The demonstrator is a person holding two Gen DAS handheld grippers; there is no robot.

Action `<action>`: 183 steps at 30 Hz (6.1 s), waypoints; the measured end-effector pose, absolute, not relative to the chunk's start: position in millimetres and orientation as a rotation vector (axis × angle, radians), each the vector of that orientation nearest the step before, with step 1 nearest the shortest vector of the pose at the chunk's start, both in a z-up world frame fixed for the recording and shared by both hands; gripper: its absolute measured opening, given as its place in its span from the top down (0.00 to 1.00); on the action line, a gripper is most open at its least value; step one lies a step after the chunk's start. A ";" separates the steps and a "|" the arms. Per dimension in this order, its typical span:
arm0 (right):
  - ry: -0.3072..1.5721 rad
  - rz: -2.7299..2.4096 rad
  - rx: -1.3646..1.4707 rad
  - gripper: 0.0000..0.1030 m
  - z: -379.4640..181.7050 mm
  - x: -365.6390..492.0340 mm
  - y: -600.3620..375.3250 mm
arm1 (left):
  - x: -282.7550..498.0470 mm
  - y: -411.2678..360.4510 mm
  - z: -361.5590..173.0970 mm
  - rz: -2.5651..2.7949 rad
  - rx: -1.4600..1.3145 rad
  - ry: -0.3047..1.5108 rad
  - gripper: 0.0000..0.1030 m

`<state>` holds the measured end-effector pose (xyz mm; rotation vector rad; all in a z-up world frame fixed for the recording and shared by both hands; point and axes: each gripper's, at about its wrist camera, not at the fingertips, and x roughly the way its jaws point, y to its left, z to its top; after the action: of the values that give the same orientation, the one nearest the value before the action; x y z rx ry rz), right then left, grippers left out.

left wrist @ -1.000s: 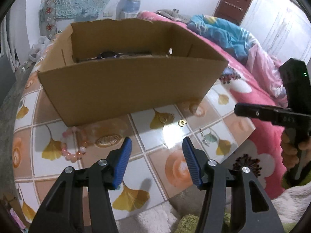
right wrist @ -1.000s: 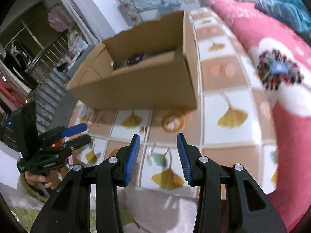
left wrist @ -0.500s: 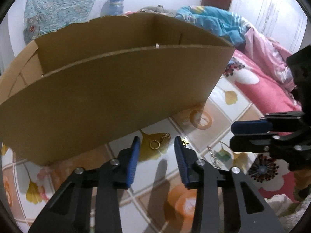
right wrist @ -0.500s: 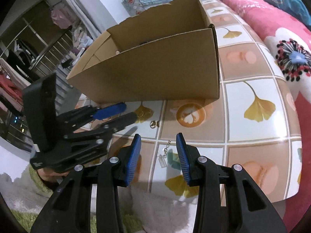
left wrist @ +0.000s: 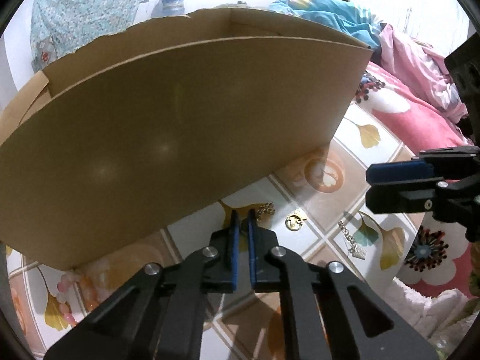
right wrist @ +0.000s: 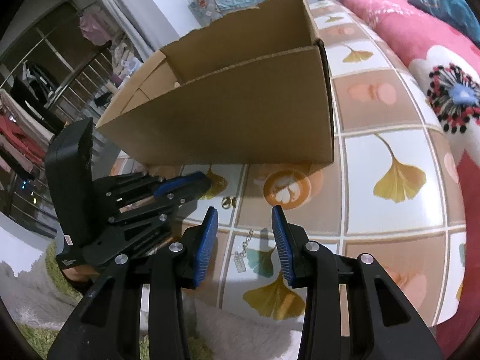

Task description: Organize jewelry

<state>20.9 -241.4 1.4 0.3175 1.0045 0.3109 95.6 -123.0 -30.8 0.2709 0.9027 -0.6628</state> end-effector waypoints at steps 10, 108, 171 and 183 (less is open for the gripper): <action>0.958 0.366 0.122 0.68 4.2 35.9 -203.9 | 88.1 -104.3 -31.4 -0.648 0.228 0.898 0.96; 0.990 0.432 0.074 1.00 5.4 63.3 -198.8 | 101.4 -32.3 111.1 -0.722 -0.065 0.631 0.99; 0.709 0.231 0.183 0.46 132.7 48.2 -284.3 | 105.5 -27.0 121.8 -0.706 -0.122 0.803 0.25; 0.992 0.108 0.171 0.45 26.1 7.4 -266.6 | 59.2 -55.2 26.3 -0.590 -0.002 1.037 0.16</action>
<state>7.4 -266.6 26.1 0.1707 0.9917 0.1082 59.2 -55.2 26.3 -0.0018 1.0366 -0.5902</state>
